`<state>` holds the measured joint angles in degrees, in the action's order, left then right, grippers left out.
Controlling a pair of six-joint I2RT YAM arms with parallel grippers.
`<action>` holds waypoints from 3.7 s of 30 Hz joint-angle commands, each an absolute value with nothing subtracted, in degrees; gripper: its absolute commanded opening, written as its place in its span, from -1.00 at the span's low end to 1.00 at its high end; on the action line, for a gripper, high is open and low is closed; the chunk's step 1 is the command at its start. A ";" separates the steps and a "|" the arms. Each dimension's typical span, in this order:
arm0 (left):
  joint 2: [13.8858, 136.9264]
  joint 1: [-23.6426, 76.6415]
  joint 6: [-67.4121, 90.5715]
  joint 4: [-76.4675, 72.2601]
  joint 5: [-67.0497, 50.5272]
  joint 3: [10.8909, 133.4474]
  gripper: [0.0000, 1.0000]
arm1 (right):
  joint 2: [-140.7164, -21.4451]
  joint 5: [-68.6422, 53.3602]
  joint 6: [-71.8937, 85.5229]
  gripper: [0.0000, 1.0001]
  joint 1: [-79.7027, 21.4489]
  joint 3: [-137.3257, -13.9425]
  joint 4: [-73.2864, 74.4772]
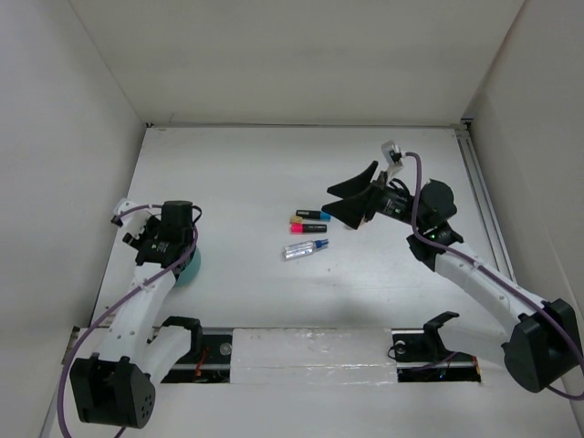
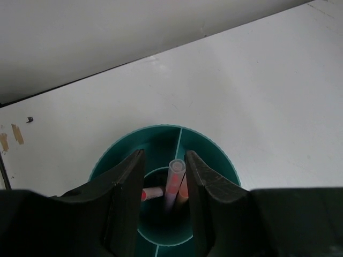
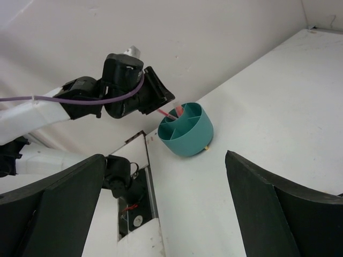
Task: Sort the stationery into containers
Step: Place the pen in the storage box, then pick up the pen from the center of the board.
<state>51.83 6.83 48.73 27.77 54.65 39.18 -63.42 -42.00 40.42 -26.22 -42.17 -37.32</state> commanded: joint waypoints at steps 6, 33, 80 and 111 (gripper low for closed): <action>47.47 7.12 45.44 25.40 51.17 41.92 -0.05 | -65.82 -41.23 40.43 1.00 -25.84 -43.24 -37.99; 17.24 7.12 36.06 12.33 29.29 45.27 1.00 | -74.19 18.25 34.01 1.00 -35.67 -65.74 14.68; 8.79 13.36 25.84 10.28 23.12 41.75 1.00 | -111.18 20.92 94.92 0.52 -36.21 -86.92 40.60; 7.73 13.36 25.84 10.81 24.17 41.75 1.00 | -122.25 15.12 95.11 -0.30 -32.44 -91.49 43.69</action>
